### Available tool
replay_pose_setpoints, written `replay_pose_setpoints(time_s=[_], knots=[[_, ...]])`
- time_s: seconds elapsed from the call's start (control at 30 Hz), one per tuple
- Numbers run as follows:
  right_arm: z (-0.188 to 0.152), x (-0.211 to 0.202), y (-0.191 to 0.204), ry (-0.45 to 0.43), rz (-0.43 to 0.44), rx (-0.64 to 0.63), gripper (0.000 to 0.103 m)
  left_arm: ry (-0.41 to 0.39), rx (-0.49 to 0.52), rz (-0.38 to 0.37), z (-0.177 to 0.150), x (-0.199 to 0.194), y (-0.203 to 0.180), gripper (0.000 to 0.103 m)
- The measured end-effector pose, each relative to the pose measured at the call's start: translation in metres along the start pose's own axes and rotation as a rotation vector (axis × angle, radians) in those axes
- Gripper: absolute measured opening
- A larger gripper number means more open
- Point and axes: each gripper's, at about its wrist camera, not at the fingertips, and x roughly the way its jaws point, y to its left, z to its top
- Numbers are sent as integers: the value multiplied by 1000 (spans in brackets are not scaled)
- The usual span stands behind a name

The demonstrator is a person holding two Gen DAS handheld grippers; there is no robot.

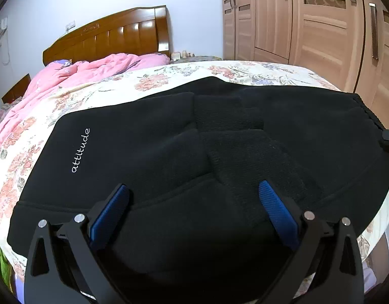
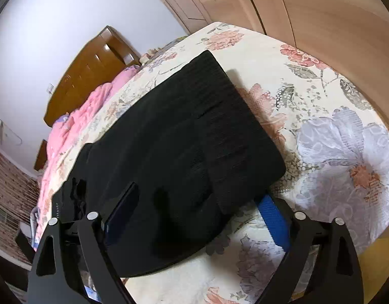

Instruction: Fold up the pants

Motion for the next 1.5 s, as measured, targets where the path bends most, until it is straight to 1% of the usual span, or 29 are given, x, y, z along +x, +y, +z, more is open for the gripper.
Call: replay_pose_setpoints(time_s=[0.07, 0.13, 0.2, 0.27, 0.3, 0.33, 0.37, 0.4, 0.43, 0.47, 0.53, 0.57, 0.63, 0.7, 0.8, 0.83, 0.87, 0.93, 1.0, 1.03, 1.07, 1.1, 1.13, 1.27, 1.33, 1.37, 1.4, 1.43, 1.5], knots=[[1, -3, -11, -2, 34, 38, 66, 0, 0, -1, 0, -1, 0, 102], [3, -5, -18, 3, 54, 47, 60, 0, 0, -3, 1, 0, -1, 102], [5, -4, -14, 6, 35, 31, 60, 0, -1, -3, 1, 0, -1, 102], [5, 0, -2, 1, -17, -14, 66, 0, -1, -3, 1, 0, -1, 102], [4, 2, 5, -13, -58, -52, 66, 0, -1, -3, 1, 0, -1, 102], [2, 2, 6, -31, -74, -62, 61, 0, -1, -3, 1, 0, 0, 102], [0, 1, 4, -47, -69, -57, 53, 0, -1, -4, 1, 0, 0, 102], [-2, -2, -2, -71, -36, -37, 49, 0, -1, -4, 1, 0, 0, 102], [-3, -5, -7, -87, -2, -22, 40, -1, 0, -4, 1, 0, 0, 102], [-4, -9, -11, -106, 38, -9, 35, -1, 0, -3, 1, 0, -1, 102], [-6, -18, -9, -144, 81, -19, 32, -1, -1, -4, 1, 0, 0, 102], [-6, -25, -1, -178, 98, -55, 31, 0, -1, -4, 1, 0, 0, 102], [-4, -33, 13, -208, 119, -92, 31, 0, -1, -4, 1, 0, 0, 102], [-2, -35, 16, -211, 136, -88, 31, -1, 0, -4, 1, 0, 0, 102], [0, -27, 4, -179, 137, -43, 32, -1, 0, -4, 0, 0, -1, 102], [0, -22, -3, -160, 135, -19, 34, -1, -1, -4, 0, 0, 0, 102], [0, -20, -7, -148, 132, 0, 41, -1, -1, -4, 0, 0, 0, 102], [2, -16, -11, -128, 114, 12, 44, -1, -1, -4, 1, 0, 0, 102], [2, -13, -11, -110, 103, 7, 55, -2, -2, -4, 1, 0, 0, 102], [0, -10, -13, -88, 95, 11, 64, -2, -1, -4, 1, 0, 0, 102], [-1, -6, -15, -61, 77, 22, 64, -2, -2, -3, 1, 1, -1, 102], [-4, -6, -18, -67, 87, 30, 63, -2, -3, -2, 1, 0, 0, 102], [-6, -7, -20, -67, 78, 26, 59, -2, -3, -2, 1, 0, 0, 102], [-3, -5, -15, -38, 46, -7, 59, -2, -3, -3, 1, 0, 0, 102], [-1, 0, -13, -51, 48, -22, 58, -2, -6, -4, 1, -1, 0, 102], [-1, 2, -14, -62, 65, -19, 48, -2, -8, -4, 1, -1, 0, 102], [-3, 3, -18, -64, 100, -2, 42, -2, -8, -4, 1, -1, 0, 102], [-4, 1, -26, -77, 165, 42, 36, -2, -9, -4, 1, -1, 1, 102], [-6, -7, -27, -117, 230, 62, 33, -1, -8, -5, 1, -1, 0, 102]])
